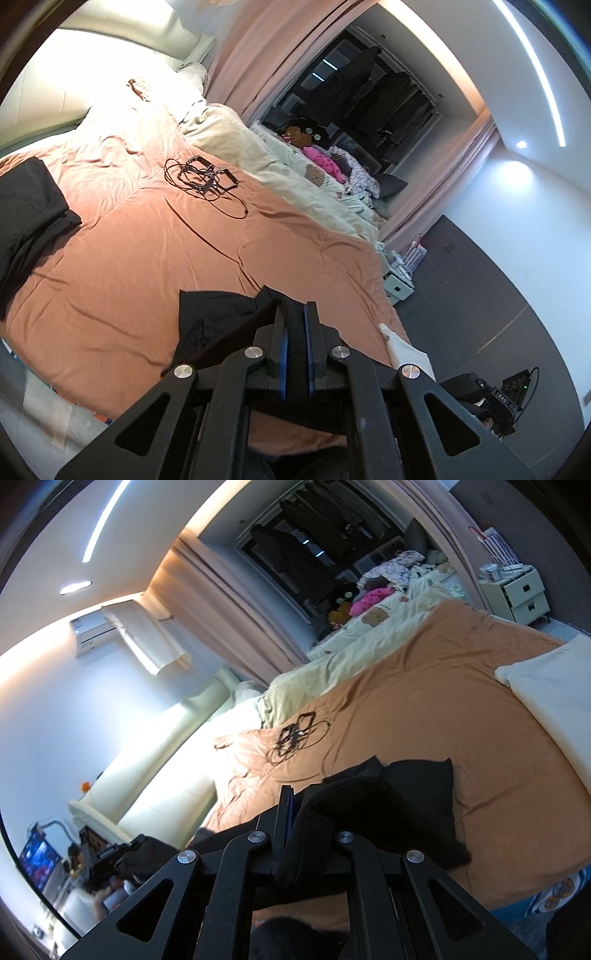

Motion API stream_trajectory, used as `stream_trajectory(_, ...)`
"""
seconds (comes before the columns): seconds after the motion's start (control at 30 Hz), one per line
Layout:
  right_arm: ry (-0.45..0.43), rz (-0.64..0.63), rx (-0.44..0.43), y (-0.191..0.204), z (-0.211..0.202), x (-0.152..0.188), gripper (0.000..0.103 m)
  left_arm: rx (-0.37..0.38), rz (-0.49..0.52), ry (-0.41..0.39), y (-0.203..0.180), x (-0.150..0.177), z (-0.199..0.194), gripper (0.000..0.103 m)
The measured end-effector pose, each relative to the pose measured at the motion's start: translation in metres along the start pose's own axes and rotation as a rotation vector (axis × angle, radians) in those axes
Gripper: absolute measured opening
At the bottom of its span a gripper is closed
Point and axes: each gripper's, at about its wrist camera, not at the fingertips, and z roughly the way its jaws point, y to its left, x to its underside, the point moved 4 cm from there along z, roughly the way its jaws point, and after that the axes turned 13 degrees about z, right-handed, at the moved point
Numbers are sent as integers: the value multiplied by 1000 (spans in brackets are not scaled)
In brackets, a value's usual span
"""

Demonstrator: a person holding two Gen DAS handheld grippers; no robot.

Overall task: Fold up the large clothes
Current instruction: 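Lift the shirt edge with both tools and fold it over toward the collar, then lay the folded shirt down and open both tools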

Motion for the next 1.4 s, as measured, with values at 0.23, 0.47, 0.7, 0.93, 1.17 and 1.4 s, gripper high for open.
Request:
stream_trajectory(0.23,6,28,39,-17,48,-31,8,-44,4,48,15,-24,61,10)
stream_trajectory(0.47,39,51,90,-39,106,-54,8,-67,-24,106,47,-30,123,10)
stream_trajectory(0.7,79,79,153,-70,161,-68,8,-101,-51,191,79,-21,189,10)
stream_trajectory(0.93,135,124,229,-115,212,-65,9,-137,-96,280,113,6,251,10)
stream_trajectory(1.17,161,154,317,-154,249,-60,17,-196,-89,338,133,22,296,12)
stream_trajectory(1.4,144,197,377,-175,255,-61,80,-161,-112,382,135,14,311,63)
